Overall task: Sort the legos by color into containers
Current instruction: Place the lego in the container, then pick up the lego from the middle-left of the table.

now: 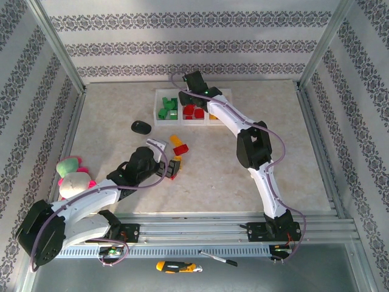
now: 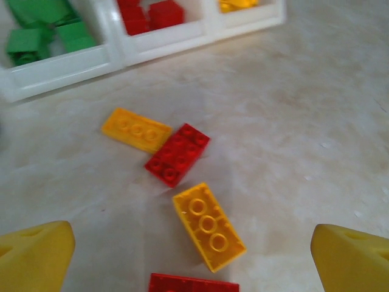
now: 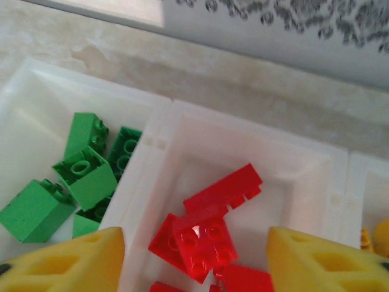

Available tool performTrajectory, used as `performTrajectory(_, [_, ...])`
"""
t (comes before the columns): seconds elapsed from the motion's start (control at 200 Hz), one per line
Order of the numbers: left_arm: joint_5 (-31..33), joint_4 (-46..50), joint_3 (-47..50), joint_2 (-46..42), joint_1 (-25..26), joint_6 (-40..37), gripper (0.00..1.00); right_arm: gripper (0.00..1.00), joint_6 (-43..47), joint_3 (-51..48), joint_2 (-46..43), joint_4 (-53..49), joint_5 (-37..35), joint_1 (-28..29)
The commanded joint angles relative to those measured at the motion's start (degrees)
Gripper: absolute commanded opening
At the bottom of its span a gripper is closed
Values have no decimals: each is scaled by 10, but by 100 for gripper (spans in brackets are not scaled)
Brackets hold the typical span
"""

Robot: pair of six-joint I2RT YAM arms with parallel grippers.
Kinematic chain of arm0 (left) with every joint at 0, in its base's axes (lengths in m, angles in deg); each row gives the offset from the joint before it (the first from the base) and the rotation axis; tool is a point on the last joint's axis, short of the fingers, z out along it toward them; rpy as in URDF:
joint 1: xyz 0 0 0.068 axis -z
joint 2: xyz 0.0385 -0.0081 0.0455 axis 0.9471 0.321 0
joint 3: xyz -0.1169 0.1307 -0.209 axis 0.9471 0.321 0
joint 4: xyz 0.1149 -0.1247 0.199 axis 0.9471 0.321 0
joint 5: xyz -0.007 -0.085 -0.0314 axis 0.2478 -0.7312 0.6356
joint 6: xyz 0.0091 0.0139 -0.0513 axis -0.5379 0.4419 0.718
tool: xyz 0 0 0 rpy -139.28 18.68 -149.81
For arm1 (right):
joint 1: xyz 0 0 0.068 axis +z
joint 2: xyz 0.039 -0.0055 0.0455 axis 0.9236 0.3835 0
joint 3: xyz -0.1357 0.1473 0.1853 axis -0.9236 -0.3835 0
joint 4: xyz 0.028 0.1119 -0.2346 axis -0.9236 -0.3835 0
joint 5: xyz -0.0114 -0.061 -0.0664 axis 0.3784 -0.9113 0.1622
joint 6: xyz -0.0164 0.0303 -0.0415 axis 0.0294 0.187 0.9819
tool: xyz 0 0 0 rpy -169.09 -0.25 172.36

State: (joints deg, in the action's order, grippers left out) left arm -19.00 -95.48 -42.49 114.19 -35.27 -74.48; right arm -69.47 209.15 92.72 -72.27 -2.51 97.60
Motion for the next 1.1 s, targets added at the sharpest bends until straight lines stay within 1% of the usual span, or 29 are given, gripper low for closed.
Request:
performTrajectory(0.0, [111, 54, -53, 18, 5, 112, 99, 71, 8, 21, -32, -18, -5, 4])
performTrajectory(0.125, [153, 111, -95, 42, 5, 171, 99, 80, 9, -40, -90, 6, 0, 12])
performTrajectory(0.185, [180, 141, -111, 50, 5, 213, 99, 82, 13, -78, -123, 18, 1, 19])
performTrajectory(0.29, [205, 194, -136, 62, 4, 265, 99, 86, 19, -160, -188, 43, 3, 34])
performTrajectory(0.48, [210, 294, -181, 86, 4, 311, 99, 88, 5, -334, -314, 98, 11, 60])
performTrajectory(0.61, [211, 358, -210, 100, 4, 334, 99, 88, -1, -447, -396, 116, 3, 86])
performTrajectory(0.7, [208, 386, -231, 112, 4, 354, 99, 88, -7, -521, -450, 130, -6, 109])
performTrajectory(0.824, [202, 432, -256, 131, 5, 425, 99, 88, -18, -607, -512, 132, -12, 139])
performTrajectory(0.894, [201, 466, -268, 148, 5, 474, 99, 88, -37, -649, -544, 132, -6, 147])
performTrajectory(0.994, [191, 498, -280, 169, 6, 519, 99, 88, -64, -706, -584, 135, 4, 152])
performTrajectory(1.094, [174, 492, -281, 179, 6, 558, 99, 88, -78, -747, -613, 133, 8, 152])
